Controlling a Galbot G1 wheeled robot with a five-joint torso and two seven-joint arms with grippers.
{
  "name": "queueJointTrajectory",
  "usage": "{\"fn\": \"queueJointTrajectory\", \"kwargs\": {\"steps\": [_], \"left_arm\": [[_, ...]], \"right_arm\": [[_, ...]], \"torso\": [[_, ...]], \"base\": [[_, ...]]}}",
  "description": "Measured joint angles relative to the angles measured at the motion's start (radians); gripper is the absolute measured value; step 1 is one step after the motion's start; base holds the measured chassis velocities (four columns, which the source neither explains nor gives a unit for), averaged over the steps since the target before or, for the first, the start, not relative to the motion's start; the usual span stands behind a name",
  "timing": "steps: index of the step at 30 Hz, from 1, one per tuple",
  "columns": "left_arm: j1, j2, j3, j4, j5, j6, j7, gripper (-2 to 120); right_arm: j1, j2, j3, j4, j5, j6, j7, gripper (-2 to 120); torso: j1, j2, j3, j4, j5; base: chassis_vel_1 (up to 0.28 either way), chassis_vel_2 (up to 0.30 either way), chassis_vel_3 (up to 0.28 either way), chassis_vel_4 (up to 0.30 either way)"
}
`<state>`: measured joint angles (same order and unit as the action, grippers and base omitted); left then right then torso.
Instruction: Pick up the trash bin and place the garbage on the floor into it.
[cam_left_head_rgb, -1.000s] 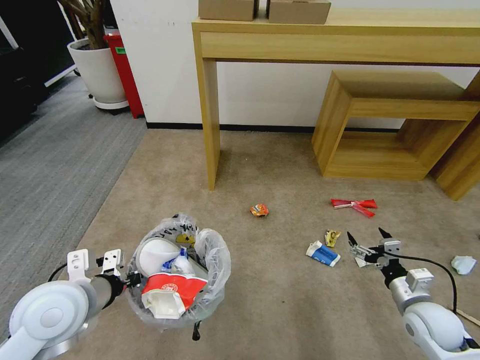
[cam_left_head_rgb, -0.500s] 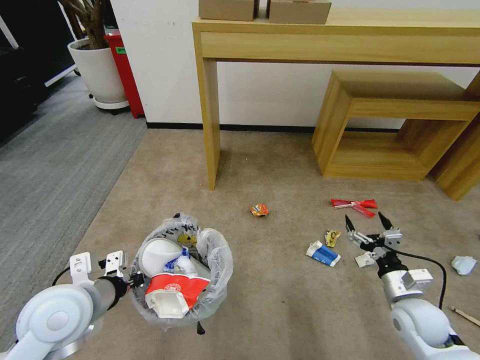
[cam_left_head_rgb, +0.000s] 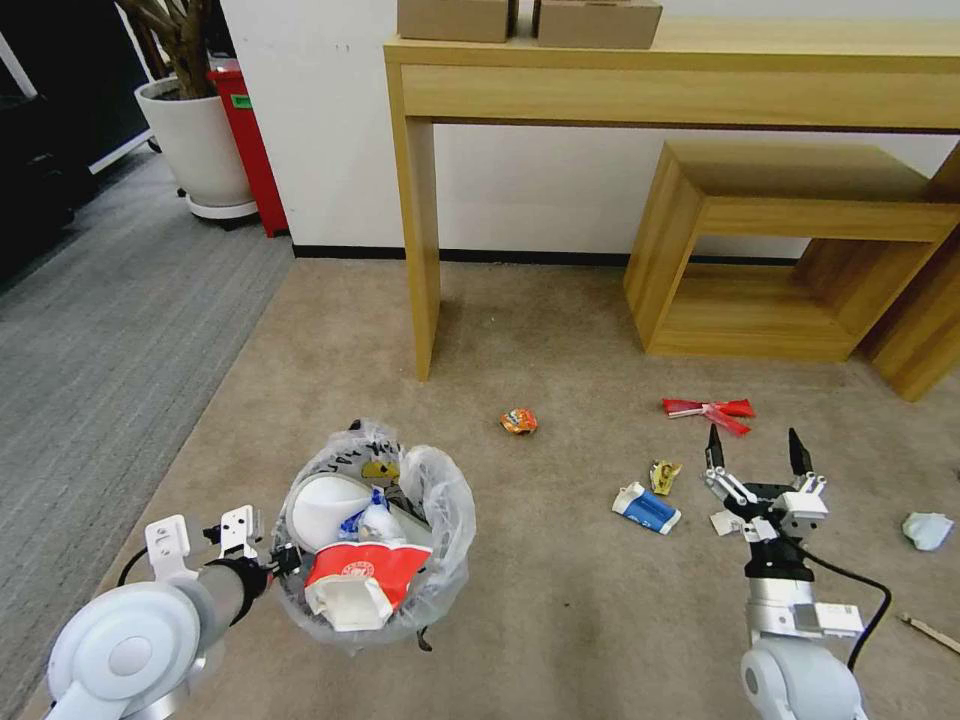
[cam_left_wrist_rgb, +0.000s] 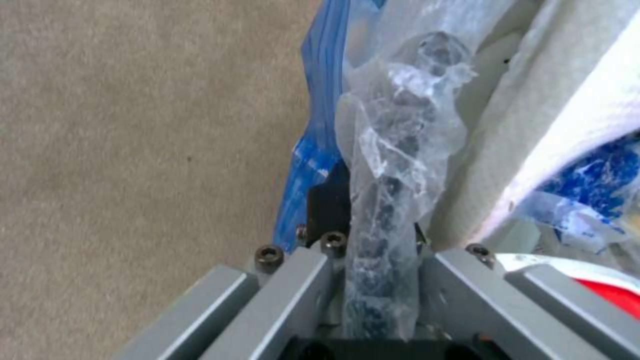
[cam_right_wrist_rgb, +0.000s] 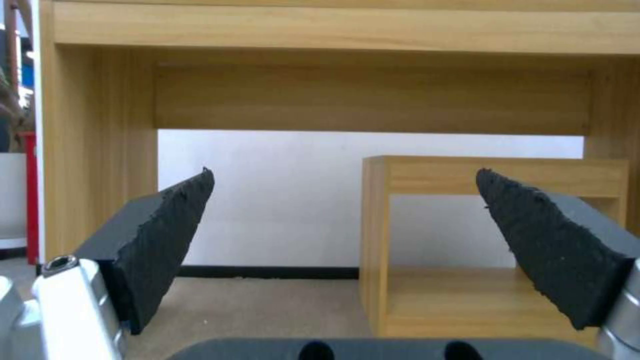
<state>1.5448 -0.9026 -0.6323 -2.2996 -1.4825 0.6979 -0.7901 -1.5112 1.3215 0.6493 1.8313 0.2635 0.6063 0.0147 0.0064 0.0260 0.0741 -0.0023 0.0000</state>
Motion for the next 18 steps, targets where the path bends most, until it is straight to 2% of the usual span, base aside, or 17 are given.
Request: {"fn": "queueJointTrajectory", "kwargs": {"steps": [12,18], "left_arm": [[0.038,-0.006,-0.024,-0.012,0.039,0.002,0.019,0],[0.039,-0.002,-0.026,-0.011,0.04,0.003,0.02,0]], "right_arm": [[0.012,0.007,-0.021,-0.009,-0.021,0.009,0.019,100],[0.016,0.004,-0.024,-0.006,-0.032,-0.001,0.033,100]], "torso": [[0.001,0.0,0.001,0.0,0.0002],[0.0,0.0,0.0,0.0001,0.0001]], "base": [[-0.155,0.157,0.171,-0.145],[-0.01,0.023,0.004,-0.026]]}}
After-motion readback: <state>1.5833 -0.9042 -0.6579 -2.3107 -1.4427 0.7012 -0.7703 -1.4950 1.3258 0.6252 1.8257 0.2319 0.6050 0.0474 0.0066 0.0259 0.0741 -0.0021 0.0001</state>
